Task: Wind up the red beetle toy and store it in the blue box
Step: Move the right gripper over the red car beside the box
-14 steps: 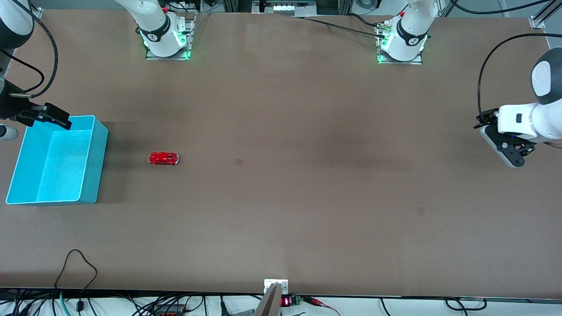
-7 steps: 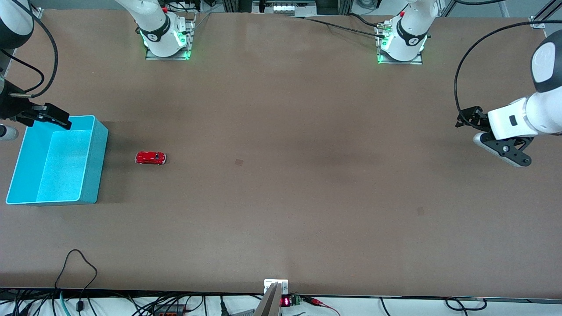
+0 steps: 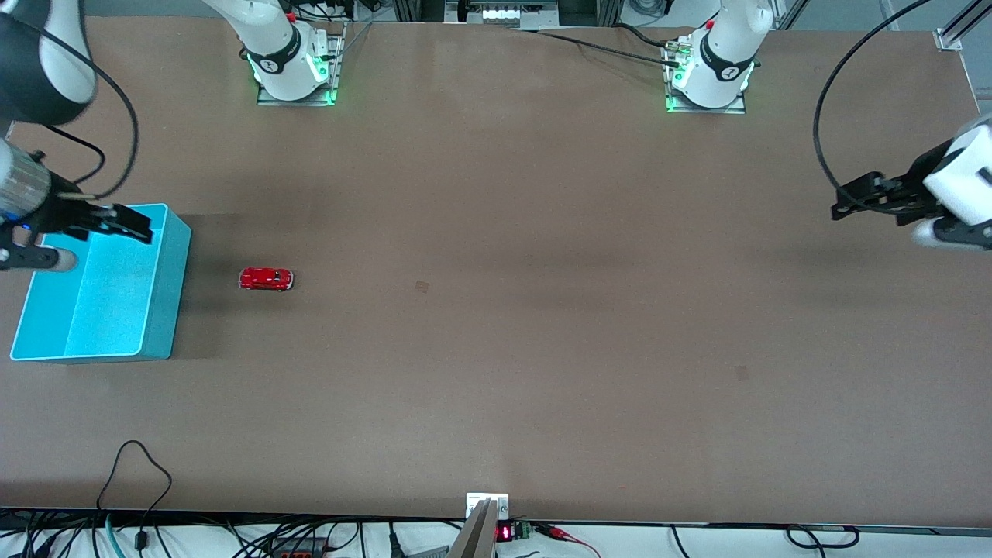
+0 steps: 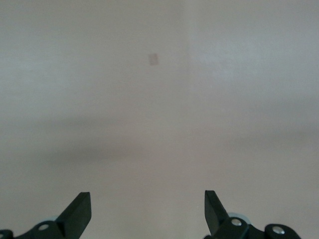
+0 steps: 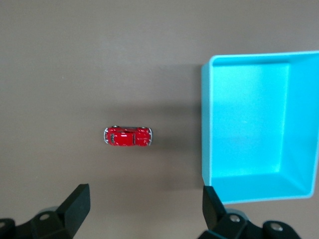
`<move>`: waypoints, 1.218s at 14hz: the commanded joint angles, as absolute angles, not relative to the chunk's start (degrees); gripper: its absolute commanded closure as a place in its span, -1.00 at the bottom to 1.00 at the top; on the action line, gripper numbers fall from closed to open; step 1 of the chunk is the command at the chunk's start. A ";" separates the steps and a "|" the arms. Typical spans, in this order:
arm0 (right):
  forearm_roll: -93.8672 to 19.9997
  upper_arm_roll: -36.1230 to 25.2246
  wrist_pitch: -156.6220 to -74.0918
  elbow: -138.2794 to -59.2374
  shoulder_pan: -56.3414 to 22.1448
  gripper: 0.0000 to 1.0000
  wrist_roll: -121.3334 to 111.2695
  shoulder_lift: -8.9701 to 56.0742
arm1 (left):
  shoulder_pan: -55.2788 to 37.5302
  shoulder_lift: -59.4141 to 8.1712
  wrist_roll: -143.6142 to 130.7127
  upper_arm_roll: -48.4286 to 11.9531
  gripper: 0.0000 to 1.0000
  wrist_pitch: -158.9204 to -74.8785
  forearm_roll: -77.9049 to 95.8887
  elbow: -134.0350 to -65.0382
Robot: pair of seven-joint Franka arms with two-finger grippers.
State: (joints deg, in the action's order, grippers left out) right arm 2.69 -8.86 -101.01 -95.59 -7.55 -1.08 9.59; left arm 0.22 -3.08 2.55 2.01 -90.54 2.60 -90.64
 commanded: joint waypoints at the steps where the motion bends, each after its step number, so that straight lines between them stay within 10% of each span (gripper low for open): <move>1: 2.46 -8.88 -102.65 -94.57 -9.92 -1.00 -2.20 14.84 | -2.55 4.63 0.18 4.66 -1.00 -94.30 2.38 -97.46; 17: 0.70 -8.88 -111.89 -99.67 -14.15 -1.00 -36.20 23.12 | -2.02 4.31 -1.49 -0.17 -1.00 -89.82 0.17 -95.80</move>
